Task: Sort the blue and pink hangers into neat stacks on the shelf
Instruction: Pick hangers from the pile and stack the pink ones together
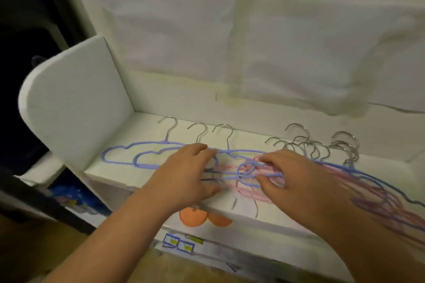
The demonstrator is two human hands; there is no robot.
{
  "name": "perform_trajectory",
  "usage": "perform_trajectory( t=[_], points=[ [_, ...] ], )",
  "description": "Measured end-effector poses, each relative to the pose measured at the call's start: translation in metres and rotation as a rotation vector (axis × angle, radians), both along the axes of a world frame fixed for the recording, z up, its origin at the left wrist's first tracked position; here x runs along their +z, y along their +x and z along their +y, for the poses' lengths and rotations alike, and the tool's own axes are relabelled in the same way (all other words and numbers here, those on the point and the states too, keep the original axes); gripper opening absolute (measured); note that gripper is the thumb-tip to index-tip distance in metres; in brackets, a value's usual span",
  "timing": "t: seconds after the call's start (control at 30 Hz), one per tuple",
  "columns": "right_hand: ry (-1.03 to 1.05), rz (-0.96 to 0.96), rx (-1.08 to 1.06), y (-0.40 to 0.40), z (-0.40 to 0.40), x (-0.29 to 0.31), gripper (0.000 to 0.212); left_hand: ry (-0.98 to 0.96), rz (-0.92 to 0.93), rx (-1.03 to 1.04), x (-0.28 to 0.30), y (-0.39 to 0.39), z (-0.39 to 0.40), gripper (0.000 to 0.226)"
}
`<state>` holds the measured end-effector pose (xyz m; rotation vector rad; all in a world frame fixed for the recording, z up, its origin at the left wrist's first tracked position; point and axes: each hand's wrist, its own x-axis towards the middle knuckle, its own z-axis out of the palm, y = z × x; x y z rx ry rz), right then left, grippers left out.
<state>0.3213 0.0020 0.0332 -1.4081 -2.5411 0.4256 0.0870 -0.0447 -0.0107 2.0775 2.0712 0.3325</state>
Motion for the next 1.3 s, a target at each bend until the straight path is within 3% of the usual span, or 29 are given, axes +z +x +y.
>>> perform_trajectory(
  t=[0.1, 0.27, 0.6, 0.83, 1.03, 1.17, 1.3],
  points=[
    [-0.016, -0.026, -0.058, -0.004, -0.002, 0.0, 0.032, -0.093, -0.006, -0.16, -0.013, 0.001, 0.03, 0.084],
    [0.024, -0.023, -0.134, 0.005, -0.006, -0.003, 0.04, -0.103, 0.014, -0.245, -0.018, -0.002, 0.057, 0.077],
    [0.068, 0.01, -0.215, 0.04, -0.006, -0.014, 0.031, -0.12, 0.039, -0.177, 0.005, -0.004, 0.063, 0.086],
    [0.039, -0.065, -0.234, 0.083, 0.008, -0.021, 0.046, -0.045, 0.098, -0.023, 0.014, -0.008, 0.042, 0.088],
    [-0.15, -0.286, -0.158, 0.118, 0.029, -0.027, 0.087, 0.029, 0.111, 0.208, 0.03, -0.016, 0.021, 0.084],
    [-0.131, -0.338, -0.094, 0.13, 0.05, -0.029, 0.093, 0.064, 0.076, 0.194, 0.035, 0.001, 0.005, 0.087],
    [-0.233, -0.271, -0.056, 0.135, 0.067, -0.024, 0.097, 0.092, 0.04, 0.158, 0.033, 0.031, -0.007, 0.086]
  ],
)
